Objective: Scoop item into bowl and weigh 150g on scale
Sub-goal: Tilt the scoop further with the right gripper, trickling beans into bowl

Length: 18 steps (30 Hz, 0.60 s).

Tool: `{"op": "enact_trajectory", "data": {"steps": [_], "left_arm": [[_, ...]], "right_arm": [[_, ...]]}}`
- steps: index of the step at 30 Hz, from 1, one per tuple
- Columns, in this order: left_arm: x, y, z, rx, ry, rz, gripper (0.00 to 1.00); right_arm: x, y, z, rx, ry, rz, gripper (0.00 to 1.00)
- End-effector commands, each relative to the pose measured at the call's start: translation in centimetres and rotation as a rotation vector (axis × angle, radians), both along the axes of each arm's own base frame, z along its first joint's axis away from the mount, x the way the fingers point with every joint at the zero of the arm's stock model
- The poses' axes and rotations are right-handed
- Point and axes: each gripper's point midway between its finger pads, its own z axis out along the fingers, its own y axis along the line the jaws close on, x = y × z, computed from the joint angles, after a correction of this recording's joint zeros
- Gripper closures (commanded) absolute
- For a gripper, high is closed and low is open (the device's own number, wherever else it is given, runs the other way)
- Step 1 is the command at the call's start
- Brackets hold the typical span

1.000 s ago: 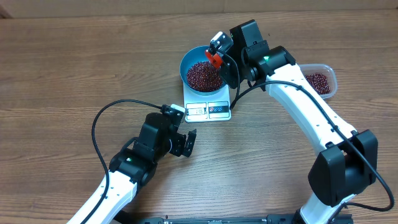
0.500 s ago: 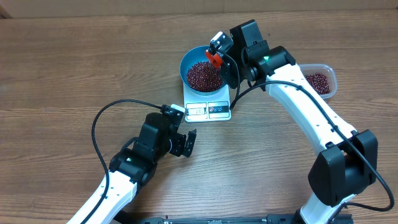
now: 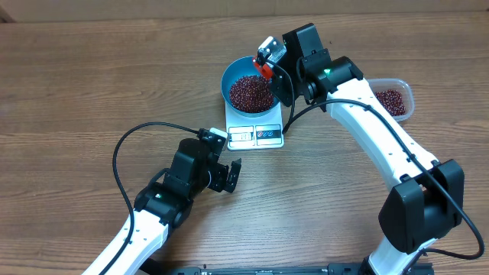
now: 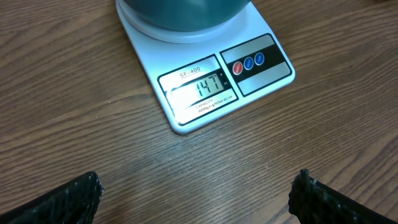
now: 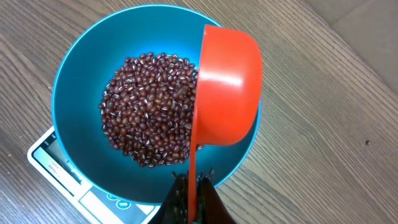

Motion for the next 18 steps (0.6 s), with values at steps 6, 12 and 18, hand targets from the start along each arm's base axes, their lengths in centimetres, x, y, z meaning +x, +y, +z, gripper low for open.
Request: {"op": "enact_trajectory", "data": {"steps": [6,12,18], "left_arm": [[0.03,0.28,-0.35,0.001,0.011,0.019,0.00],[0.03,0.27,-0.35,0.000,0.011,0.019,0.00],[0.03,0.28,-0.35,0.001,0.011,0.019,0.00]], "right_arm": [[0.68,0.22,1.41,0.005,-0.042,0.002,0.96],[0.70,0.22,1.42,0.007,-0.041,-0.001,0.96],[1.08,-0.44,1.44,-0.025,-0.059,-0.027,0.96]]}}
